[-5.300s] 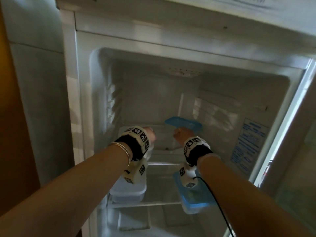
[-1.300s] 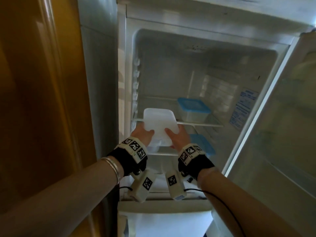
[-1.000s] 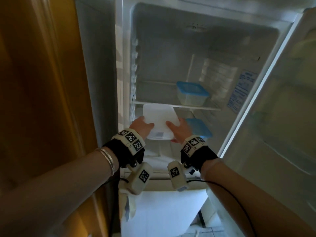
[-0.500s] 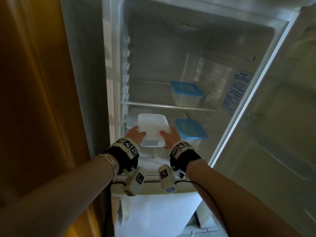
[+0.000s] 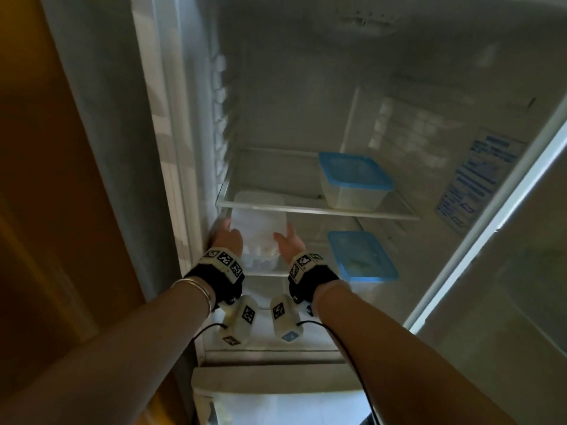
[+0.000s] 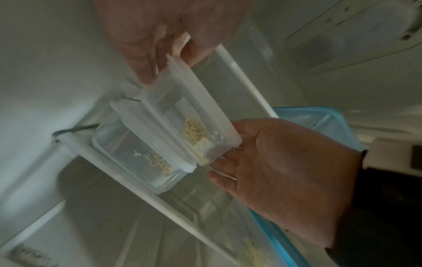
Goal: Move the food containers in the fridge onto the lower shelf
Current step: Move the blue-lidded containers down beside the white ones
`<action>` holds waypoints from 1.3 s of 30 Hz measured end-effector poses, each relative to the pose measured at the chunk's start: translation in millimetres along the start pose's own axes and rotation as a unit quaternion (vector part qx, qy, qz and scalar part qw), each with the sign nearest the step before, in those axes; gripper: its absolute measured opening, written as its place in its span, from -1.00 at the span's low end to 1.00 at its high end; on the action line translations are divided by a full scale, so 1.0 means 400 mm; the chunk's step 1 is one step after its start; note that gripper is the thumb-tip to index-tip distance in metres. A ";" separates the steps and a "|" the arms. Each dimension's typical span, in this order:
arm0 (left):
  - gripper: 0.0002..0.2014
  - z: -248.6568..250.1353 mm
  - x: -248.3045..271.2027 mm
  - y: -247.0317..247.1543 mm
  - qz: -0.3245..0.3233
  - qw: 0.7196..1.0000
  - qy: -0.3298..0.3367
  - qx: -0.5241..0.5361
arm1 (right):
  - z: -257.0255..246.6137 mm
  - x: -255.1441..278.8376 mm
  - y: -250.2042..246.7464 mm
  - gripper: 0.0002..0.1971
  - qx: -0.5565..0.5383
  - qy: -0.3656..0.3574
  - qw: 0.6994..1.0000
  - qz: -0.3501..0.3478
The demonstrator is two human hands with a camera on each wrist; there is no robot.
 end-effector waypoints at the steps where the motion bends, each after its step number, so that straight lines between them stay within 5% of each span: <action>1: -0.54 0.001 -0.016 0.001 0.015 1.000 0.007 0.011 | 0.003 -0.014 0.007 -0.38 0.005 0.008 1.000 -0.011; 21: -0.52 -0.004 -0.071 0.044 -0.008 0.996 -0.001 -0.085 | 0.021 -0.095 0.008 -0.34 0.071 0.027 0.997 -0.022; 30: -0.57 0.056 0.085 0.038 -0.058 0.996 -0.015 -0.067 | 0.010 0.020 -0.090 -0.45 0.165 -0.019 0.986 0.032; 39: -0.58 0.196 0.273 0.133 -0.202 0.979 0.004 0.005 | -0.031 0.212 -0.226 -0.49 0.240 -0.061 0.964 0.100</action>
Point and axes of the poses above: each hand's wrist, its own x-axis away from the middle knuckle, its own y-axis out of the palm, z = x × y, the point moved 9 cm from there along -x, towards the middle knuckle, and after that the axes turned 11 degrees about x, right-handed, at the moved point
